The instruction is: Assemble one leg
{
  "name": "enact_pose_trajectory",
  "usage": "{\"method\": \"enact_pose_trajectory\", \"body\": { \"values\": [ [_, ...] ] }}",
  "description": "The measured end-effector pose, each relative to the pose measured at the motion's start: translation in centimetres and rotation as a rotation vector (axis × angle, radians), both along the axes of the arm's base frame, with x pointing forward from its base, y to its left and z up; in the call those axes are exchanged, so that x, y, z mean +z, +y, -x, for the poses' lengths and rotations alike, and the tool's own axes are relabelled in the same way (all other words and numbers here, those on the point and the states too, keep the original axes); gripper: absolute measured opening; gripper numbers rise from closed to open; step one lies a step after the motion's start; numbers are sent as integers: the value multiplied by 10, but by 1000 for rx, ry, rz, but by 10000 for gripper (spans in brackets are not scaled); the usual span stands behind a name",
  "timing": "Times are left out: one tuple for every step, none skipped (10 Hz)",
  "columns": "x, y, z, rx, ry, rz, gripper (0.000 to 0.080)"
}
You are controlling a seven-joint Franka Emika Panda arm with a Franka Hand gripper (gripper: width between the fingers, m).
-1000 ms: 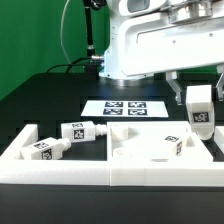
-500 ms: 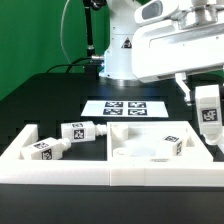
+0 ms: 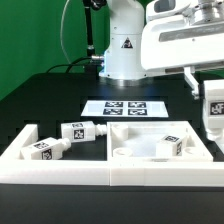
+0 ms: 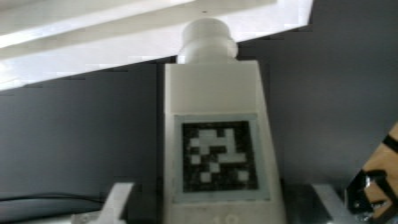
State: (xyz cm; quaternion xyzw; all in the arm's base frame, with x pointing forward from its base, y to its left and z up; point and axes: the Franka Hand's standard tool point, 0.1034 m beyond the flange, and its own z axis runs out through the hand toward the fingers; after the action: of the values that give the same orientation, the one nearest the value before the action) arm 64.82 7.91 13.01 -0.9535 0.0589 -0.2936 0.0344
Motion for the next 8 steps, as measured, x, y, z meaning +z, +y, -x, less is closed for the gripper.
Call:
{"method": "enact_pose_trajectory", "body": {
  "values": [
    [2,-8,1,6,0,16,287],
    [1,-6,1,8,2,14,287],
    [0,-5,2,10,3,15,287],
    [0,-6,2,9,3,15,287],
    [-1,-6,2,10,4,16,287],
    [-4,-4,5,38,9,36,287],
    [-7,-1,9,52,14,46,287],
    [-8,-1,11,58,13,51,287]
  ]
}}
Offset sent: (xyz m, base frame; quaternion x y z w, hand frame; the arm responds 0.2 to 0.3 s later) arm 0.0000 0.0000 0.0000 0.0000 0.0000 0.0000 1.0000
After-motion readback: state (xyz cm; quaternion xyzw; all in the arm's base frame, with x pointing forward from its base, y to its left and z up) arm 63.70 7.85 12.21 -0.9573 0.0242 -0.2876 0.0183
